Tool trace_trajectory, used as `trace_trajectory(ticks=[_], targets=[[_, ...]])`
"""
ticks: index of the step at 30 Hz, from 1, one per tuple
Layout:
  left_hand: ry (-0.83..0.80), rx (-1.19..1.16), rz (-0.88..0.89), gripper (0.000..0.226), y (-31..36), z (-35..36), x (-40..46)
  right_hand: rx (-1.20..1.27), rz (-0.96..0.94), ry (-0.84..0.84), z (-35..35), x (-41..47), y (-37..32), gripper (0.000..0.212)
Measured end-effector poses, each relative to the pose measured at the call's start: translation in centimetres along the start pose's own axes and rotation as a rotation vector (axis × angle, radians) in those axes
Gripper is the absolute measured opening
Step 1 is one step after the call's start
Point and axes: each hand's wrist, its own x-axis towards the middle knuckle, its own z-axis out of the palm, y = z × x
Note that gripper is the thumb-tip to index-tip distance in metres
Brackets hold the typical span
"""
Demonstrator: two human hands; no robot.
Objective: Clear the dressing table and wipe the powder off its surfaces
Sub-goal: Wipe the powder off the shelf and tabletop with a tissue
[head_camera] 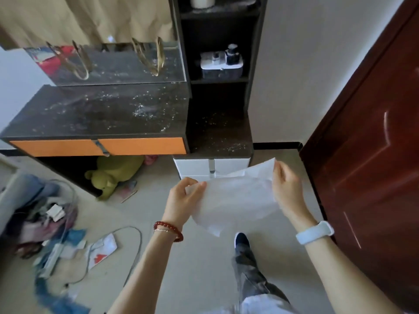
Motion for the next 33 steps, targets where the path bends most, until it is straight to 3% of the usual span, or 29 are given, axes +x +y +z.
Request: trace_trajectory(ticks=[6, 11, 13, 16, 18, 21, 23, 26, 29, 30, 32, 33], targets=[[-0.126, -0.225, -0.428, 0.024, 4.0, 4.3, 9.8, -0.178, 0.058, -0.336, 2.2, 12.2, 0.9, 0.044], [-0.139, -0.218, -0.472, 0.032, 5.6, 6.1, 15.3, -0.321, -0.111, -0.241, 5.0, 18.8, 0.3, 0.050], [-0.133, -0.345, -0.529, 0.030, 5.2, 6.1, 16.9, -0.334, -0.229, -0.256, 6.5, 19.6, -0.4, 0.050], [-0.227, -0.678, -0.586, 0.049, 4.4, 5.1, 20.1, -0.406, -0.406, -0.476, 9.5, 20.0, -0.8, 0.033], [-0.281, -0.806, -0.599, 0.060, 4.1, 4.0, 22.5, -0.467, -0.500, -0.723, 11.2, 20.0, -0.4, 0.041], [-0.230, -0.727, -0.524, 0.036, 3.8, 2.6, 26.3, -0.441, -0.494, -0.911, 13.3, 21.8, 0.7, 0.040], [-0.223, -0.608, -0.473, 0.033, 3.3, 2.1, 28.7, -0.360, -0.406, -0.804, 14.1, 23.1, 0.8, 0.034], [-0.190, -0.402, -0.387, 0.014, 3.7, 1.0, 32.2, -0.281, -0.290, -0.504, 15.8, 26.4, 0.8, 0.026], [-0.346, -0.283, -0.272, 0.012, 4.9, -0.1, 34.8, -0.292, -0.151, -0.661, 16.9, 29.0, 0.9, 0.048], [-0.380, -0.247, -0.249, 0.013, 5.4, -0.3, 35.6, -0.300, -0.089, -0.738, 17.3, 29.6, 0.9, 0.044], [-0.380, -0.167, -0.197, 0.015, 6.1, -0.3, 37.3, -0.290, -0.013, -0.750, 17.9, 30.6, 0.9, 0.014], [-0.351, -0.144, -0.169, 0.013, 6.4, -0.3, 37.9, -0.260, 0.022, -0.725, 18.0, 30.9, 1.1, 0.022]])
